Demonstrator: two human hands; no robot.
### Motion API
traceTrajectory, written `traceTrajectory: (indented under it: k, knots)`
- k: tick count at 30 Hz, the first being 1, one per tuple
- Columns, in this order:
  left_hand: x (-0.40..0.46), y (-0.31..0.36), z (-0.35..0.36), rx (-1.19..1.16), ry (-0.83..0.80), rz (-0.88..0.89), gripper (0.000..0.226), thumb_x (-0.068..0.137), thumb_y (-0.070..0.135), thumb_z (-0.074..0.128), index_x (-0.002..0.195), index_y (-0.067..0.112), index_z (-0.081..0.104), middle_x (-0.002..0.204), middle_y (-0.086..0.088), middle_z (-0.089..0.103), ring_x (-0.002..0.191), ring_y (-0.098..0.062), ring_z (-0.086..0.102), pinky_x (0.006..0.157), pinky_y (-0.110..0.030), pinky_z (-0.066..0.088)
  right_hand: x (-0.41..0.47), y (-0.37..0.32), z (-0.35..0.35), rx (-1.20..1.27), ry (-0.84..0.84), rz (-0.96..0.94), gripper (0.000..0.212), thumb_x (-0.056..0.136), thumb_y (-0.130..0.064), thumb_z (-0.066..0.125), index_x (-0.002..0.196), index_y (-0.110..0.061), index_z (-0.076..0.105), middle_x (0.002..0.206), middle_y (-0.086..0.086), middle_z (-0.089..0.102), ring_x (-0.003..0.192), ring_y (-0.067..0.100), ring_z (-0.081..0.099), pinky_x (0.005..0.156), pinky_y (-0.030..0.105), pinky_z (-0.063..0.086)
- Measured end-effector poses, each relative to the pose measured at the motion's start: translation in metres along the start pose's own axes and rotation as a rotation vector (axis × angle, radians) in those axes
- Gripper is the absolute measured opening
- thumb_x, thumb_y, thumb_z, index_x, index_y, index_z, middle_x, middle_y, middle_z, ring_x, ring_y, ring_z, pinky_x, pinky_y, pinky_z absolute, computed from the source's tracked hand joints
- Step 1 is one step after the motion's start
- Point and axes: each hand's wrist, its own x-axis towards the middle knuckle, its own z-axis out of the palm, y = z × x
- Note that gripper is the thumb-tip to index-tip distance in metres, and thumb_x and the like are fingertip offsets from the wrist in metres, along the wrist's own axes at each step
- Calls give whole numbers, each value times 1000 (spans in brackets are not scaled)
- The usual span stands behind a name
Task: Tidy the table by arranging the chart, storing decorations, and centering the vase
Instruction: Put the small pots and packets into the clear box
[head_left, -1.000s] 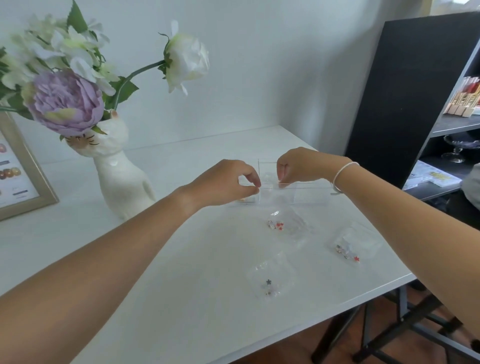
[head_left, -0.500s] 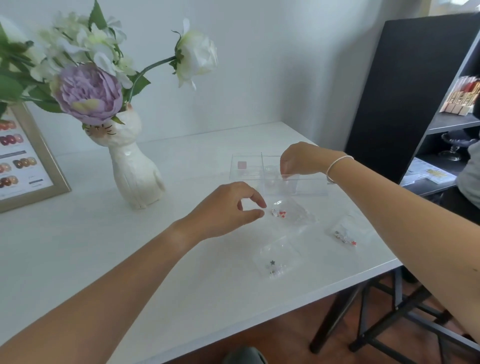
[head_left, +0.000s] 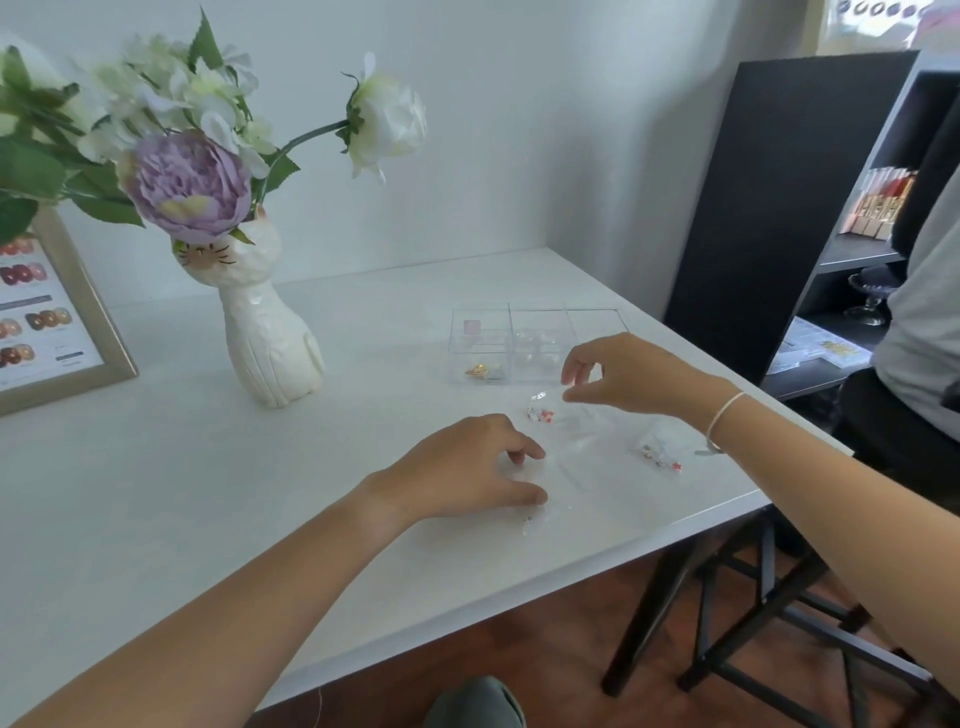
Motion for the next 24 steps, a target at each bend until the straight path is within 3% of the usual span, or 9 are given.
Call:
traceTrajectory:
  k: [3,7,12,15,20,24]
  knots:
    - [0,3,1,36,-13,-13,52,75,52,66,123,34,57,96,16,49,73,8,45,65,-12,32,-2,4,8,-29,-46,58,33,77,-44,67,104,-27,60,106,-7,61,91,12,54,85,31,47]
    - [1,6,-2,37,-39,-43,55,76,48,67,126,30,56,95,14,50,73,6,46,63,-12,32,-2,3,18,-15,-106,126,54,73,-47,69,121,-29,52,119,-3,54,95,12,48,87,28,41]
    - [2,6,-5,-41,-80,-107,57,74,40,73,127,27,56,83,19,50,71,6,47,60,-4,35,1,-2,18,102,-135,147,62,73,-35,73,129,-25,47,116,2,54,93,15,48,80,24,35]
    - [3,6,-5,-96,-73,-133,52,73,32,75,122,24,61,81,18,51,68,5,48,59,2,35,2,-5,18,203,-162,170,66,74,-24,74,132,-24,42,102,-1,54,82,12,50,71,21,38]
    - [3,0,-8,-198,-3,-189,18,76,15,68,91,24,73,71,11,58,60,0,51,54,-5,37,2,-1,14,333,-112,154,45,80,-10,66,122,-20,51,77,-8,53,68,5,49,60,16,38]
    - [4,-6,-16,-274,53,-197,21,78,13,64,75,32,70,71,9,59,56,4,52,52,-3,38,2,5,-9,470,-7,180,19,82,-8,62,97,-21,62,75,-6,59,63,12,50,55,19,37]
